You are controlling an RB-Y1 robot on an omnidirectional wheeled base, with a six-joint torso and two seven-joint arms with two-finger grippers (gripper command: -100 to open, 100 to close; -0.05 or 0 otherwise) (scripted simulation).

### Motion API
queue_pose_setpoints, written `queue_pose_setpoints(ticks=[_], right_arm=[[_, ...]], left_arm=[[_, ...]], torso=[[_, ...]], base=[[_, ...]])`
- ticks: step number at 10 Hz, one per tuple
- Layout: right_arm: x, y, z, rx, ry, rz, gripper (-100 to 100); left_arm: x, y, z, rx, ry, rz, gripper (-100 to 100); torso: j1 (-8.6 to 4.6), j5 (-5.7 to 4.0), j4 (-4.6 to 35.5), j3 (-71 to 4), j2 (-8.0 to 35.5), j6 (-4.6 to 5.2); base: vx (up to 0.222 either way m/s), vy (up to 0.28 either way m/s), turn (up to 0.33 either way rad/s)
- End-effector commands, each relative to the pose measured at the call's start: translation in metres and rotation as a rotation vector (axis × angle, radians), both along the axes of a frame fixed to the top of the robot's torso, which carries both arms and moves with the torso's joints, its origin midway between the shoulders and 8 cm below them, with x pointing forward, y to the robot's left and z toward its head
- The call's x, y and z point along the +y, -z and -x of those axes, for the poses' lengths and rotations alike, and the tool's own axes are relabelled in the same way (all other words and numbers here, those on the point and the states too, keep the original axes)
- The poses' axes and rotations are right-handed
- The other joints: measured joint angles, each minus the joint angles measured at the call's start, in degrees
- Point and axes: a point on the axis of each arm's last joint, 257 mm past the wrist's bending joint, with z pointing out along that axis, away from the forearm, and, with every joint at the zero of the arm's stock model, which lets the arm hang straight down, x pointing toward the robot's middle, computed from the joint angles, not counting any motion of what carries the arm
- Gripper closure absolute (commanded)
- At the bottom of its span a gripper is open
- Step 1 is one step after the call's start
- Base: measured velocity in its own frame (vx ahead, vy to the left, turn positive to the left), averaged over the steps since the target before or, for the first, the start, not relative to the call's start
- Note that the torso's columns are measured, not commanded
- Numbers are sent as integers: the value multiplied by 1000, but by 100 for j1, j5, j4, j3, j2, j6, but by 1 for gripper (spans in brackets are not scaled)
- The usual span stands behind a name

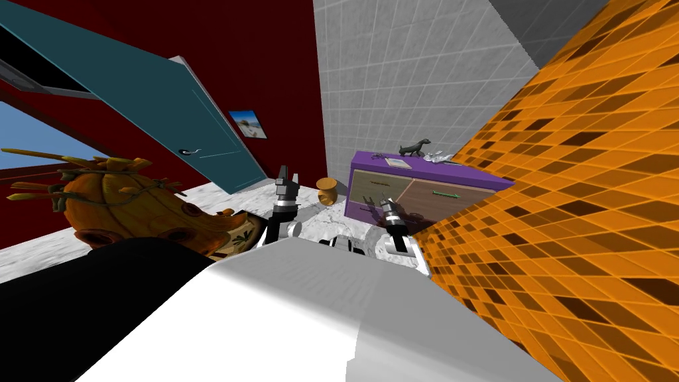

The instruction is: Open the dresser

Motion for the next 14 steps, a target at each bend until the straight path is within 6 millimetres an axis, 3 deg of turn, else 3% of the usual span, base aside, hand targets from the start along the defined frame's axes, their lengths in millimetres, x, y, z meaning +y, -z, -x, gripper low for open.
queue_pose_setpoints(ticks=[1, 11, 14], right_arm=[[3, 21, -10, 53, 35, 110, -100], [1, 82, -47, 202, 159, 539, -100], [-2, 92, -53, 224, 192, 653, -100]], left_arm=[[0, 0, 0, 0, 0, 0, 0], [0, 0, 0, 0, 0, 0, 0], [0, 0, 0, 0, 0, 0, 0]], torso=[[1, 0, 0, 1, 3, 4], [1, 0, 0, 1, 3, 3], [1, 0, 0, 1, 1, 0]], base=[[24, -15, 63], [24, -16, 58], [22, -16, 56]])
